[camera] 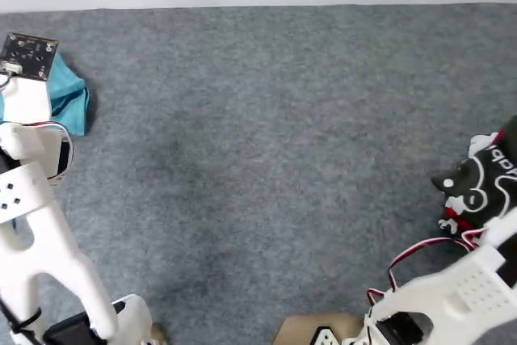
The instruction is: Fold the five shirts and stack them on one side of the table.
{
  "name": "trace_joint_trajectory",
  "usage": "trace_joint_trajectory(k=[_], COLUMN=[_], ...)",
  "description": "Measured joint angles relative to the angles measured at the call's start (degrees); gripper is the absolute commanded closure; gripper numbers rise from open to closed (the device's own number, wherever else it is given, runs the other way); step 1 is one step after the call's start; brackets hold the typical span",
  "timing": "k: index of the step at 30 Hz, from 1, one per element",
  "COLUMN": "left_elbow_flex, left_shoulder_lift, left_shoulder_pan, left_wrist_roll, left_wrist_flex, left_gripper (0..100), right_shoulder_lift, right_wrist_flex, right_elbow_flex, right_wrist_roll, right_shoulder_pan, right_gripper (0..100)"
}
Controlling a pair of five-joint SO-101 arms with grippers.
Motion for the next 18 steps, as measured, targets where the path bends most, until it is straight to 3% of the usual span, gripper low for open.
trace_joint_trajectory(k=[18], left_elbow_flex=[0.00], left_shoulder_lift=[0.00], left_shoulder_pan=[0.00], left_wrist_roll=[0.00], left_wrist_flex=[0.00], left_gripper=[99], right_shoulder_lift=[1.41], right_wrist_flex=[-1.49], right_elbow_flex=[0.00], right_wrist_roll=[3.43], right_shoulder_pan=[6.15], right_gripper=[97.7])
